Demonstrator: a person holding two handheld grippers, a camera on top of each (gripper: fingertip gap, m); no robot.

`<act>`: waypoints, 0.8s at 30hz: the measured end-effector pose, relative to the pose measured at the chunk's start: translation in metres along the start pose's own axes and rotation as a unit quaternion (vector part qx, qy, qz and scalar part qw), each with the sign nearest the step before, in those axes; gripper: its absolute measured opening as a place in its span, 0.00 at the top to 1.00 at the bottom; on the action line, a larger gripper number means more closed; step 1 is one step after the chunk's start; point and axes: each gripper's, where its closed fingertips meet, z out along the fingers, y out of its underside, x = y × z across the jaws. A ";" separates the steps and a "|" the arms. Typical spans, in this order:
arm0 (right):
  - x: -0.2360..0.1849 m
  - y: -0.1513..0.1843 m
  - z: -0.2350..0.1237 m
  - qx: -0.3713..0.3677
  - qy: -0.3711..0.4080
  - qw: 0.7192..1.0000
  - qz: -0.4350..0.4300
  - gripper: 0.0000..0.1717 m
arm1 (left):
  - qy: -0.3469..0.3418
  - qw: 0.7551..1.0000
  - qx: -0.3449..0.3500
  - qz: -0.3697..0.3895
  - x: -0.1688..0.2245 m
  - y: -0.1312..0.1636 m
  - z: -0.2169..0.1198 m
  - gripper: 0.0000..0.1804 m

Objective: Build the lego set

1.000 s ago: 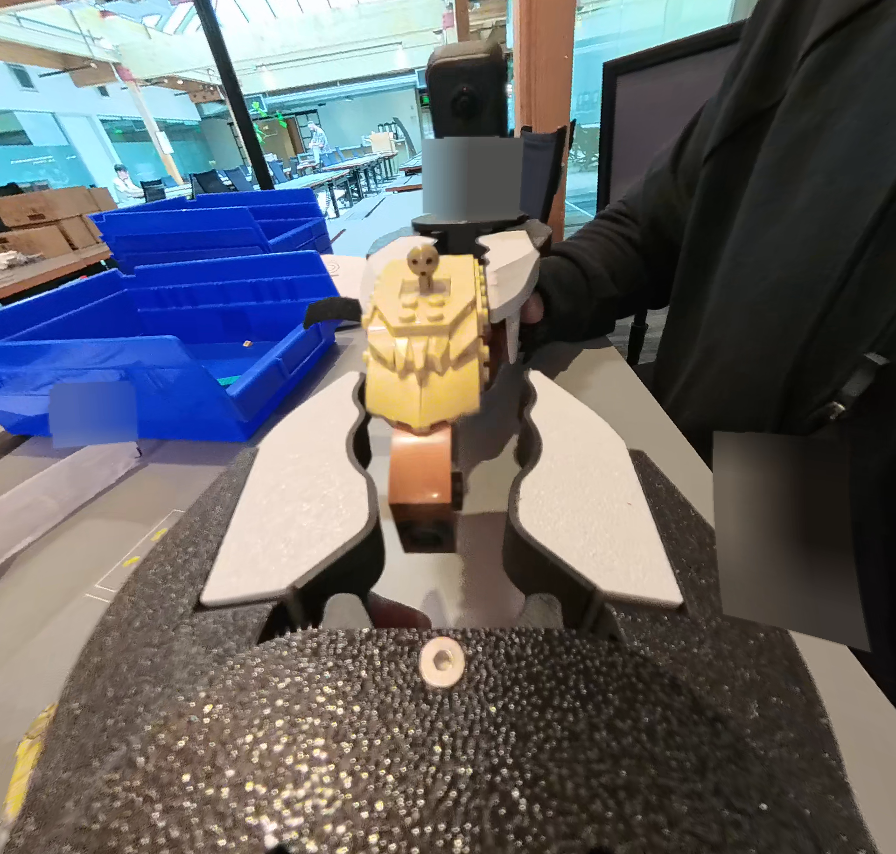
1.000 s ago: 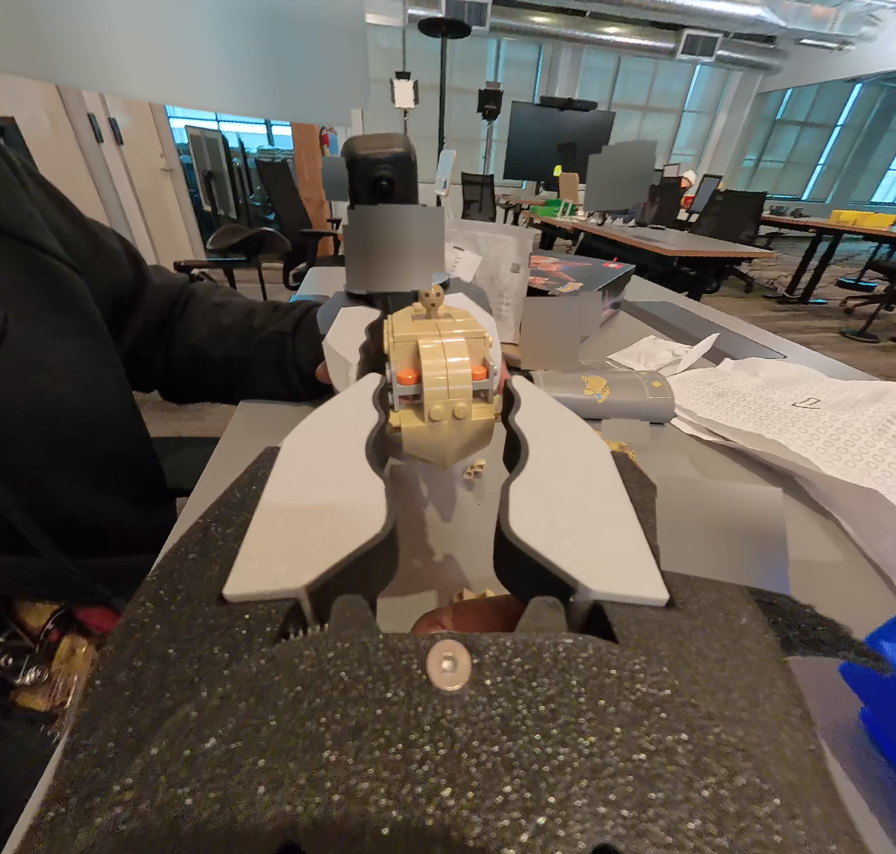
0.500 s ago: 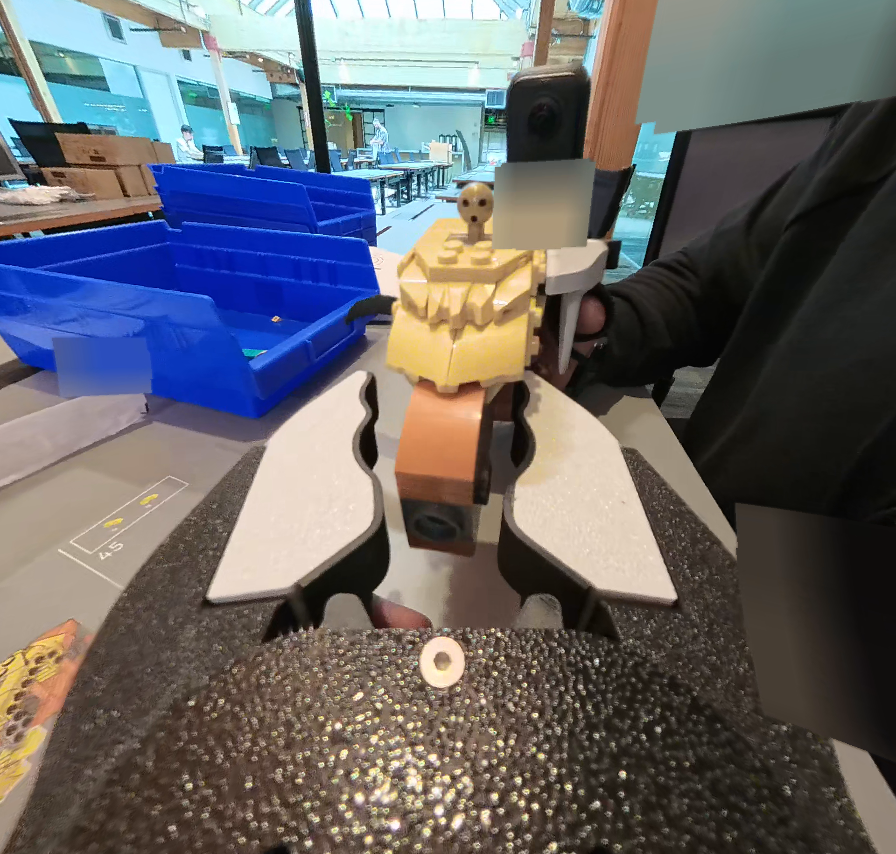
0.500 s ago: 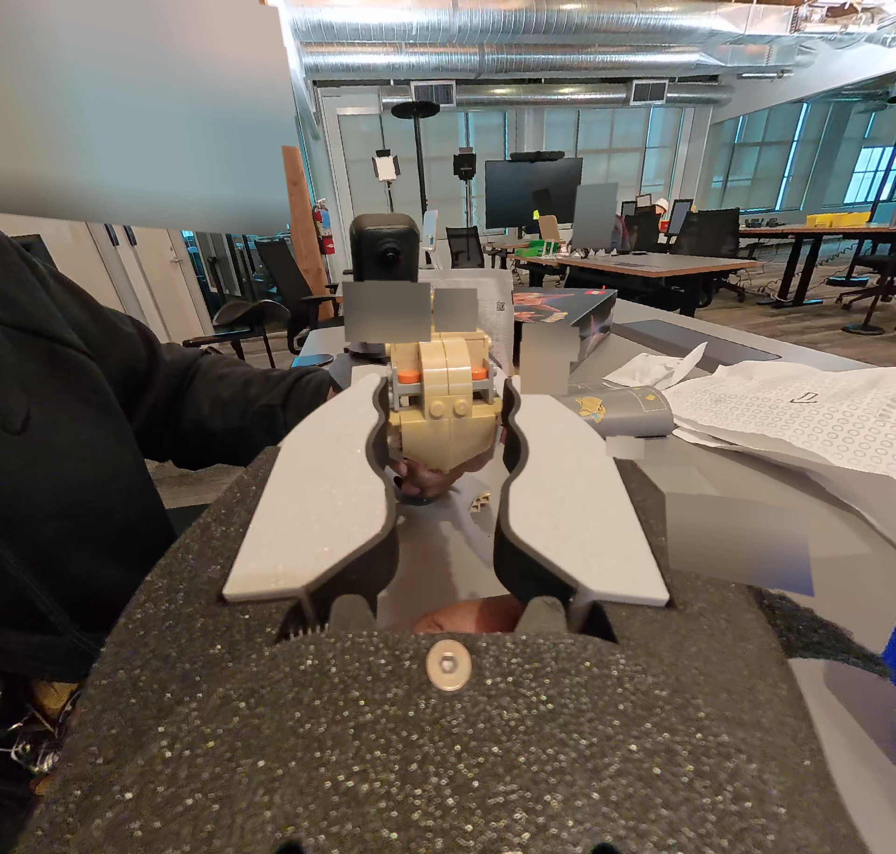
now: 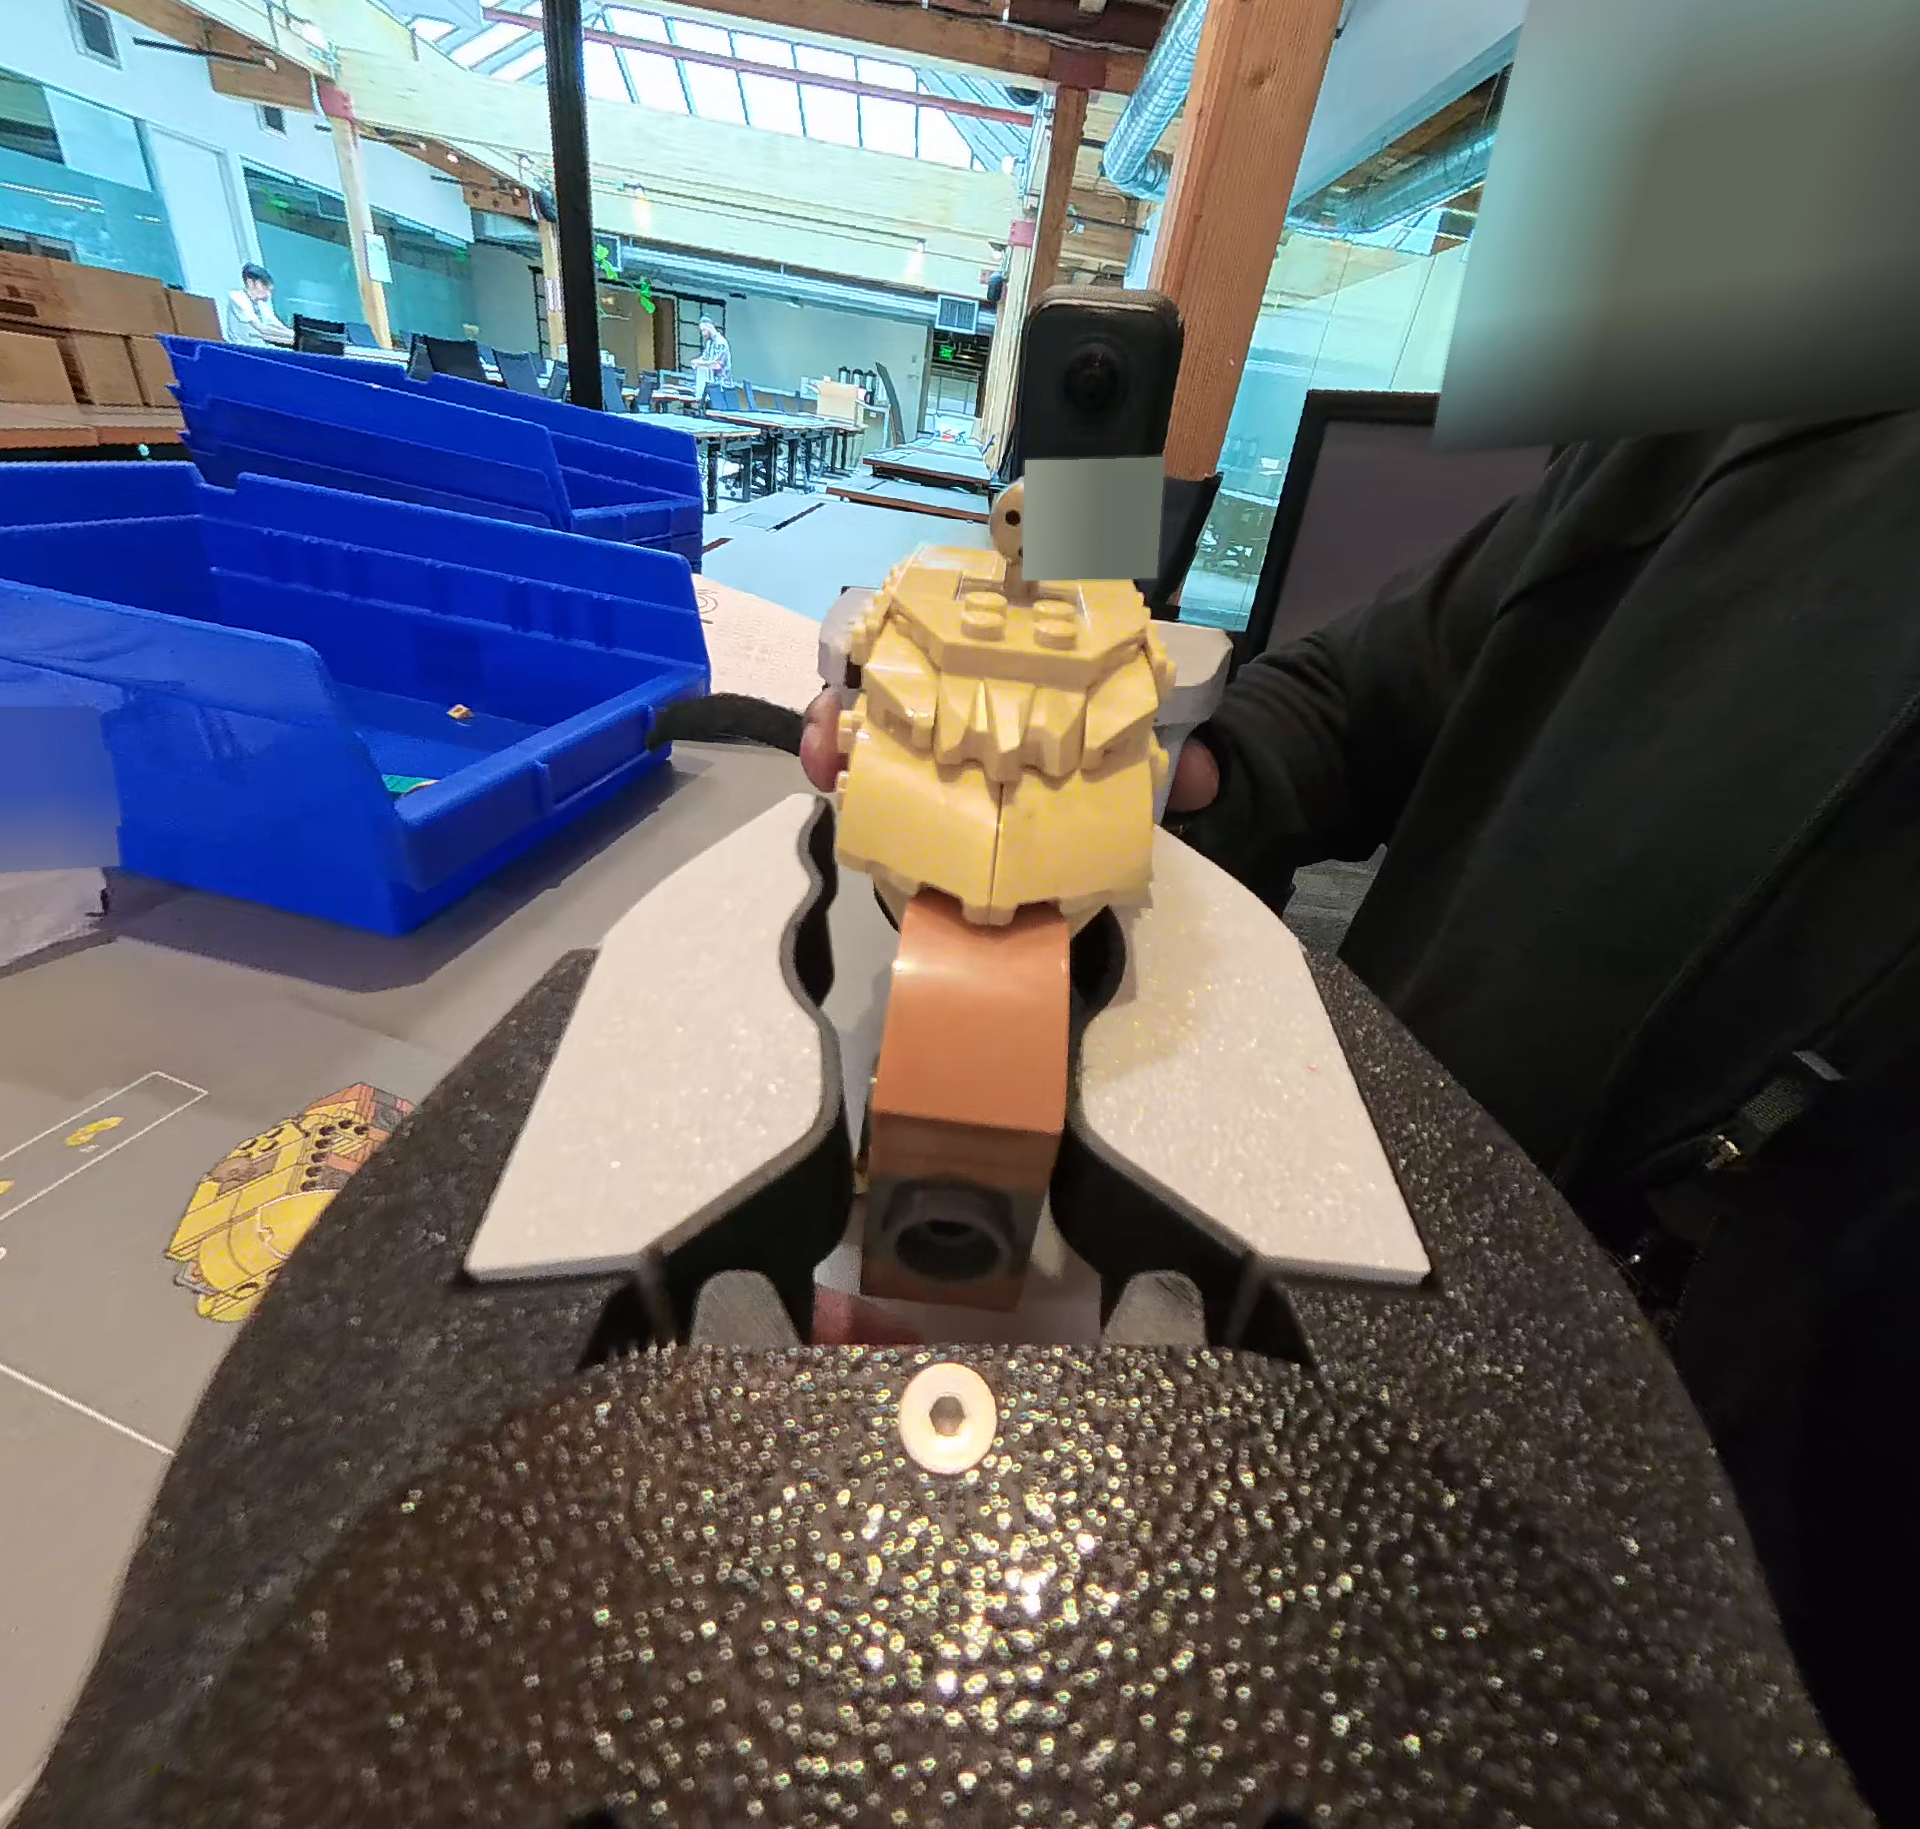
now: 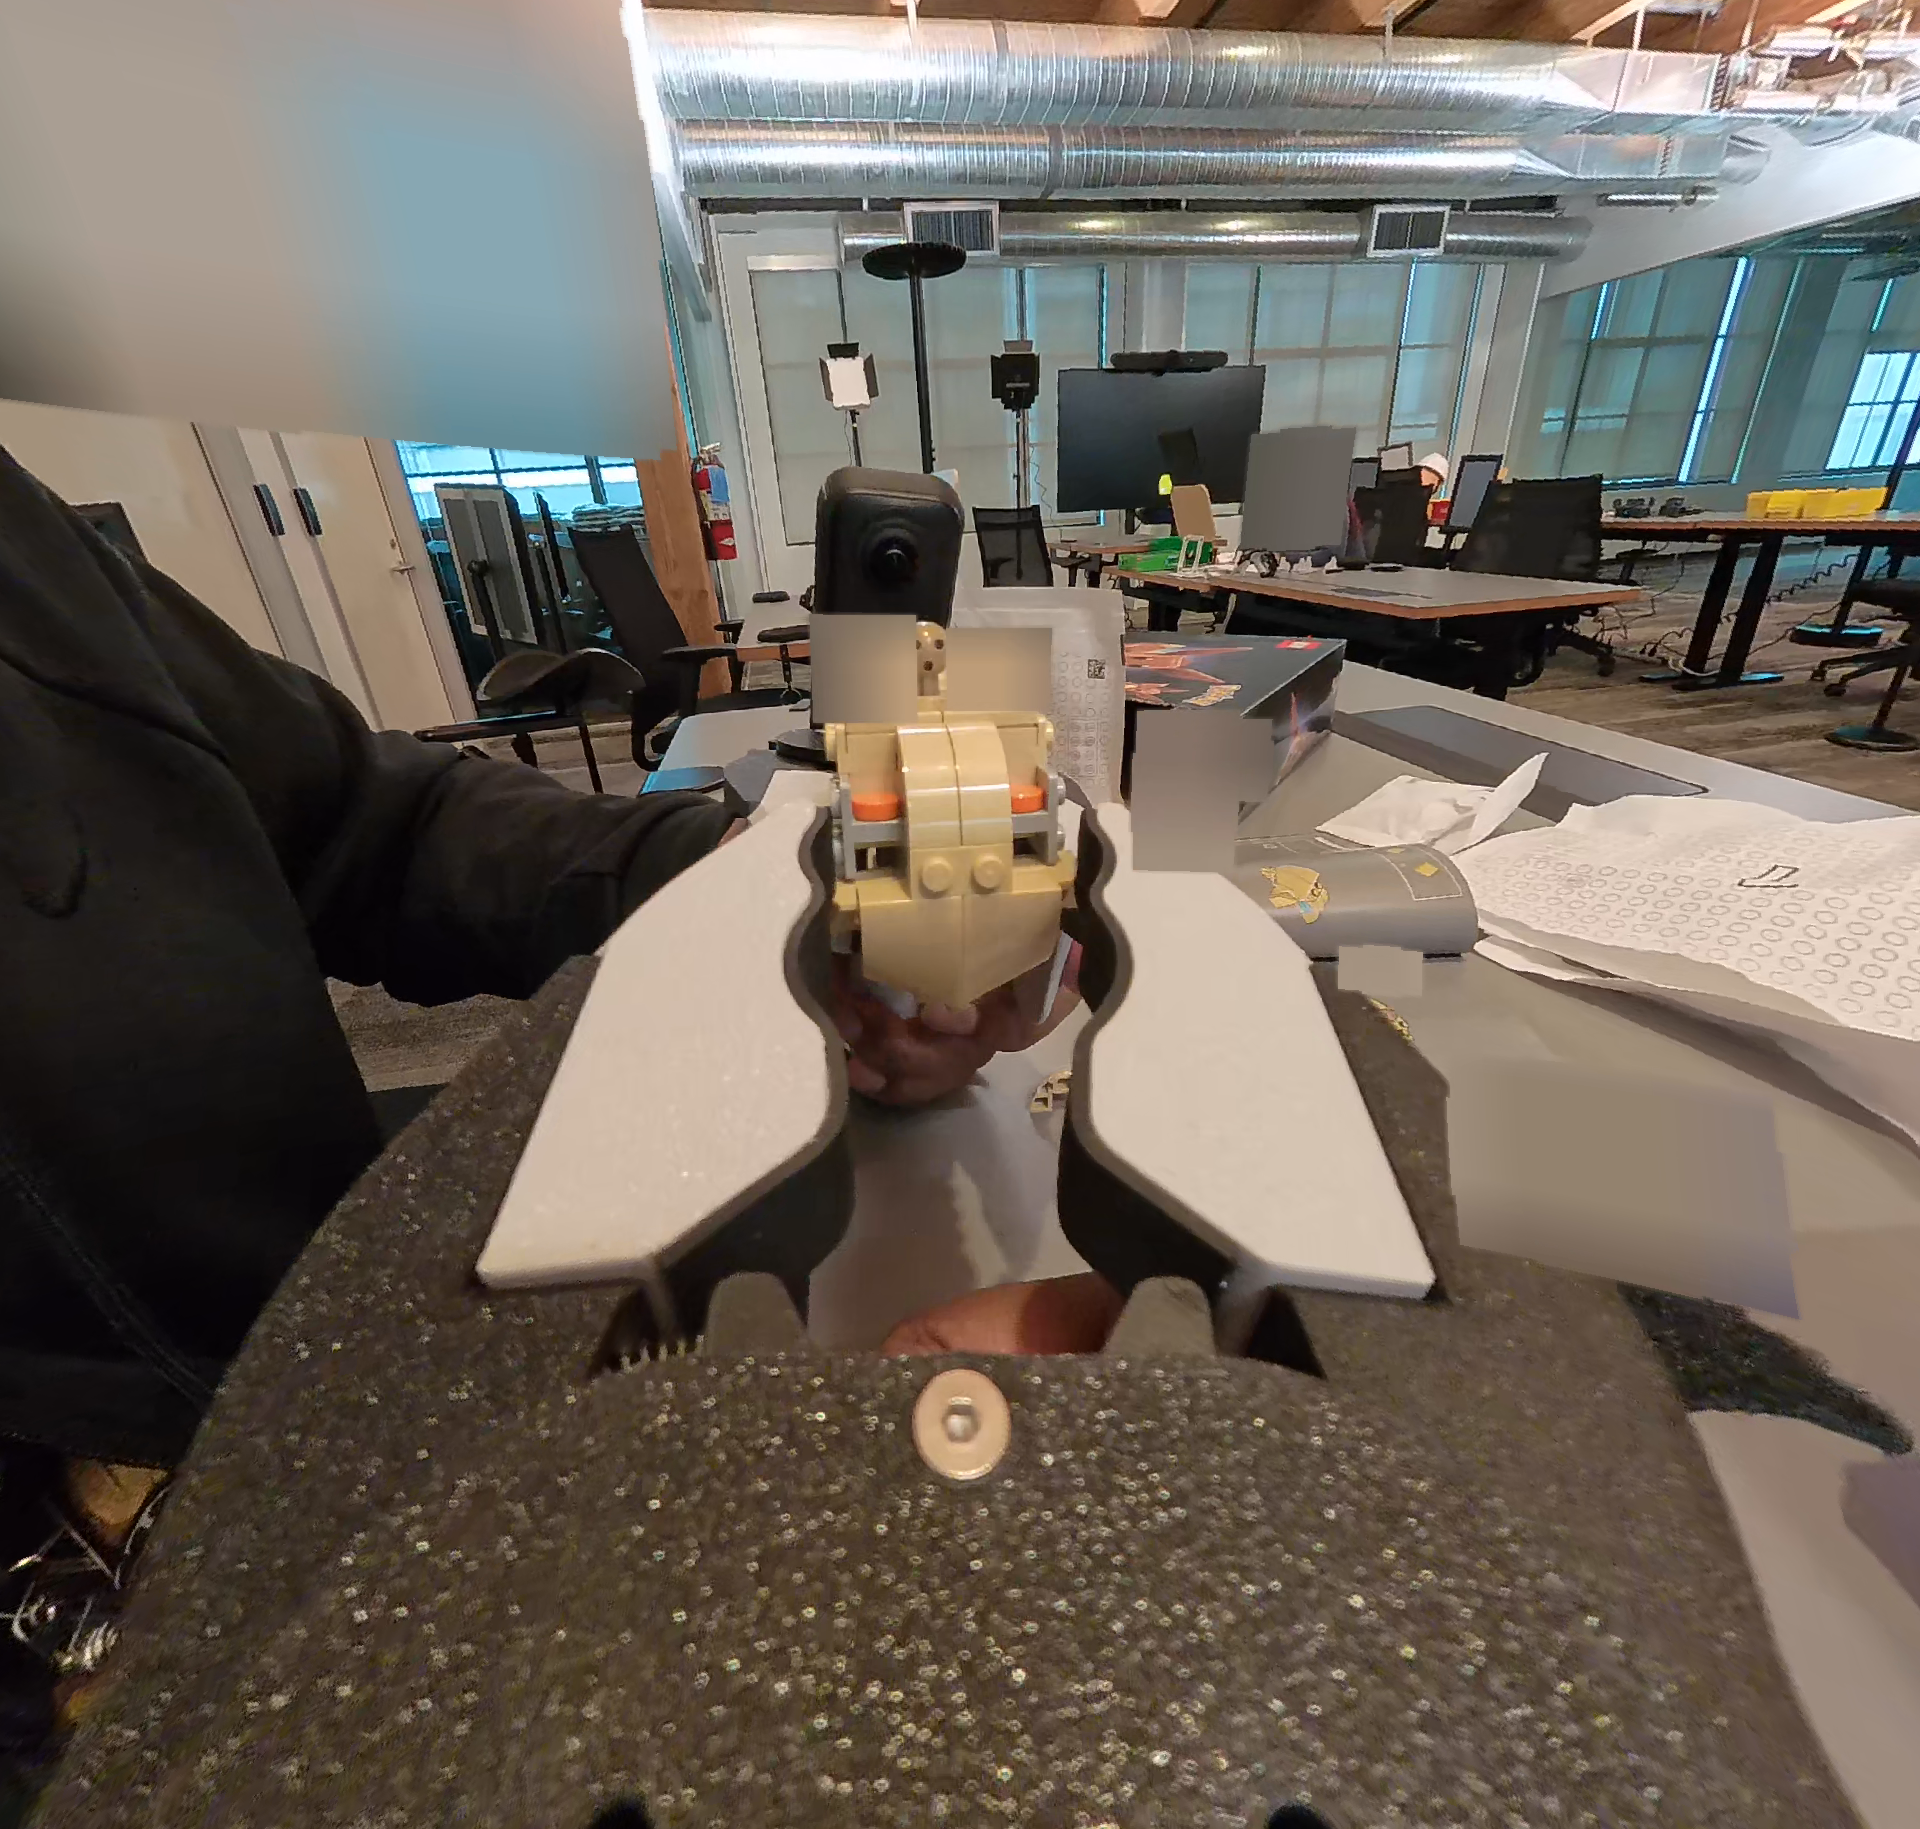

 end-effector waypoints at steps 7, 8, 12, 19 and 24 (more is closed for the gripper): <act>-0.001 0.001 0.001 -0.001 -0.005 1.000 0.002 0.74 | 0.003 1.000 0.002 0.014 0.002 0.000 -0.001 0.78; -0.001 0.002 0.001 -0.002 -0.007 1.000 0.002 0.74 | 0.000 1.000 0.001 0.026 0.002 0.000 -0.001 0.79; -0.002 0.002 0.000 -0.005 -0.022 1.000 0.018 0.73 | -0.026 0.995 -0.014 0.096 -0.001 0.000 -0.002 0.79; 0.013 0.010 -0.011 -0.054 -0.051 0.991 0.108 0.70 | -0.110 0.933 -0.126 0.318 -0.025 0.008 -0.023 0.79; 0.039 0.032 -0.026 -0.164 -0.031 0.979 0.113 0.76 | -0.124 0.816 -0.240 0.511 -0.051 0.024 -0.047 0.79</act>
